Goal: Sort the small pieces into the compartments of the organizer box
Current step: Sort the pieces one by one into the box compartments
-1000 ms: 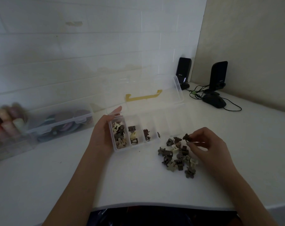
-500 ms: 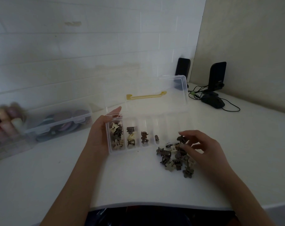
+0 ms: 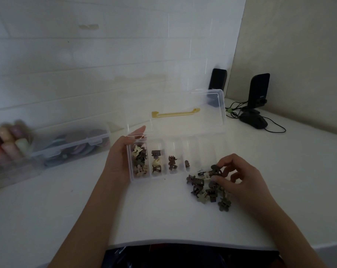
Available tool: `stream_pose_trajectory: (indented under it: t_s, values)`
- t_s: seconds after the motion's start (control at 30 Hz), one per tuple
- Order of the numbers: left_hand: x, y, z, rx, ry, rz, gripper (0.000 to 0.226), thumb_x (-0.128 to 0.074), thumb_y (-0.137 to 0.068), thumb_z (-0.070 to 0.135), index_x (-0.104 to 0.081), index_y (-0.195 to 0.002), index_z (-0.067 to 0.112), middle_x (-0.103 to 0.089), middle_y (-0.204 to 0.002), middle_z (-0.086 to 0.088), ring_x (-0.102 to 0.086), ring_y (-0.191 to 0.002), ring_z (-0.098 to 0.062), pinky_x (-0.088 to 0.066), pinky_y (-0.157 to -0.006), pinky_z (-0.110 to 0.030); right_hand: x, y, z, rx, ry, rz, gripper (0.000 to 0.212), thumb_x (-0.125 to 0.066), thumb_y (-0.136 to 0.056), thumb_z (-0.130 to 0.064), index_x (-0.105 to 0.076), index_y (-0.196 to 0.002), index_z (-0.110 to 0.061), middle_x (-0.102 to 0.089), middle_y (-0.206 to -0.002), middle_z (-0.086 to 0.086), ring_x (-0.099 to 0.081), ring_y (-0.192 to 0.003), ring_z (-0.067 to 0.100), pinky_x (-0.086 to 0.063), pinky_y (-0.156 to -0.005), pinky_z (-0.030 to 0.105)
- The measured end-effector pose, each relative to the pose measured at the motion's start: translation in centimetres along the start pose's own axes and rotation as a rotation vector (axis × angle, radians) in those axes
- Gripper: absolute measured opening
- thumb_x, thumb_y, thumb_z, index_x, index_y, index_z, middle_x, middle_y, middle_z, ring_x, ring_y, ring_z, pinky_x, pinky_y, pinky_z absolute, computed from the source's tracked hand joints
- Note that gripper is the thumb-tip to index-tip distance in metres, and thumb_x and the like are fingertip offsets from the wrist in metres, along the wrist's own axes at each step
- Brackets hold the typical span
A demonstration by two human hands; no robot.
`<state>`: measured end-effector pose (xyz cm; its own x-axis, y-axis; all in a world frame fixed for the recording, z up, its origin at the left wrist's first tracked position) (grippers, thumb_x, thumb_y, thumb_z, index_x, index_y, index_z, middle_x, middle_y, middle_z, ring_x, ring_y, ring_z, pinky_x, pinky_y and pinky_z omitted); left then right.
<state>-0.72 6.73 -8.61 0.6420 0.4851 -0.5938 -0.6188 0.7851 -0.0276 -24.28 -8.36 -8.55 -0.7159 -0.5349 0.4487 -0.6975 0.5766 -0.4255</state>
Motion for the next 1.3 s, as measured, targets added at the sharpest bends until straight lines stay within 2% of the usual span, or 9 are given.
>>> stream_pose_trajectory:
  t_s: [0.1, 0.33, 0.53, 0.7, 0.8, 0.93, 1.07, 1.2, 1.3]
  values:
    - [0.1, 0.0, 0.0, 0.000, -0.003, 0.009, 0.069, -0.075, -0.038, 0.025, -0.071, -0.107, 0.018, -0.073, -0.098, -0.007, -0.071, -0.083, -0.027, -0.056, -0.067, -0.042, 0.1, 0.1, -0.6, 0.000, 0.004, 0.010, 0.025, -0.074, -0.075, -0.009, -0.063, -0.085, -0.029, -0.062, -0.080, -0.028, -0.056, -0.065, -0.001, -0.043, -0.055, 0.013]
    - [-0.2, 0.1, 0.1, 0.002, 0.009, 0.015, 0.079, -0.084, -0.025, 0.034, -0.074, -0.102, 0.020, -0.074, -0.096, -0.005, -0.071, -0.083, -0.025, -0.056, -0.068, -0.040, -0.3, -0.9, -1.4, 0.084, 0.090, 0.044, 0.029, -0.071, -0.078, -0.008, -0.063, -0.091, -0.032, -0.062, -0.090, -0.028, -0.059, -0.074, 0.004, -0.042, -0.055, 0.011]
    - [0.2, -0.1, 0.1, -0.008, 0.037, 0.017, 0.082, -0.084, -0.029, 0.033, -0.071, -0.108, 0.018, -0.073, -0.097, -0.006, -0.071, -0.085, -0.025, -0.057, -0.069, -0.040, -1.6, -2.7, -1.8, 0.279, 0.570, 0.051, 0.017, -0.071, -0.080, -0.020, -0.065, -0.095, -0.022, -0.059, -0.087, -0.008, -0.051, -0.079, 0.010, -0.036, -0.064, 0.017]
    - [0.4, -0.1, -0.1, -0.010, 0.041, 0.072, 0.047, -0.059, -0.069, 0.025, -0.066, -0.116, 0.017, -0.073, -0.096, -0.005, -0.071, -0.083, -0.025, -0.057, -0.070, -0.040, -1.3, -3.2, -0.9, 0.310, 0.717, 0.038, 0.019, -0.067, -0.083, -0.026, -0.074, -0.099, -0.021, -0.055, -0.079, -0.002, -0.049, -0.072, 0.017, -0.032, -0.058, 0.025]
    - [0.7, -0.1, -0.2, 0.000, 0.043, 0.118, 0.039, -0.044, -0.086, 0.022, -0.065, -0.118, 0.017, -0.072, -0.104, -0.006, -0.069, -0.092, -0.027, -0.052, -0.083, -0.045, -0.9, -2.5, -1.0, 0.304, 0.597, 0.051, 0.023, -0.059, -0.086, -0.029, -0.071, -0.105, -0.022, -0.055, -0.079, -0.004, -0.048, -0.072, 0.013, -0.036, -0.060, 0.023]
    - [0.8, -0.3, -0.3, 0.022, 0.030, 0.164, 0.047, -0.054, -0.080, 0.026, -0.064, -0.125, 0.019, -0.064, -0.127, -0.008, -0.059, -0.115, -0.032, -0.039, -0.103, -0.055, 0.6, -0.9, -0.7, 0.277, 0.446, 0.134, 0.013, -0.064, -0.081, -0.029, -0.071, -0.081, -0.019, -0.053, -0.073, -0.012, -0.046, -0.071, 0.005, -0.036, -0.063, 0.013]
    - [0.7, -0.5, -0.2, 0.000, 0.022, 0.201, 0.053, -0.061, -0.070, 0.027, -0.065, -0.122, 0.019, -0.065, -0.127, -0.009, -0.059, -0.117, -0.032, -0.039, -0.104, -0.053, 0.2, -0.3, 0.4, 0.196, 0.490, 0.056, 0.012, -0.070, -0.077, -0.033, -0.070, -0.088, -0.029, -0.049, -0.080, -0.023, -0.049, -0.078, 0.007, -0.040, -0.073, 0.028]
    - [0.9, -0.5, -0.2, 0.012, 0.032, 0.194, 0.047, -0.056, -0.079, 0.025, -0.063, -0.125, 0.018, -0.066, -0.123, -0.008, -0.063, -0.104, -0.029, -0.044, -0.098, -0.049, -1.8, -0.3, 0.4, 0.189, 0.575, -0.063, 0.024, -0.060, -0.083, -0.033, -0.066, -0.106, -0.034, -0.048, -0.085, -0.017, -0.041, -0.081, 0.006, -0.034, -0.074, 0.027]
    - [0.9, -0.4, -0.2, 0.007, 0.009, 0.197, 0.049, -0.057, -0.077, 0.027, -0.064, -0.125, 0.020, -0.066, -0.120, -0.006, -0.063, -0.103, -0.028, -0.044, -0.099, -0.049, -2.2, -0.3, 0.6, 0.143, 0.513, -0.091, 0.021, -0.064, -0.081, -0.028, -0.067, -0.100, -0.036, -0.048, -0.085, -0.018, -0.039, -0.083, 0.004, -0.036, -0.077, 0.026]
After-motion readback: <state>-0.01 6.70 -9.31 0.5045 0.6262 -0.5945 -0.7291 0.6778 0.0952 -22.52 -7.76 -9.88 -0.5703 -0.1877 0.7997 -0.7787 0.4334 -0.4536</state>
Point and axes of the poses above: each hand's wrist, its own y-axis away from the middle knuckle, its own x-axis out of the back of the hand, z = x × y, the point moved 3 cm from there along -y, towards the middle knuckle
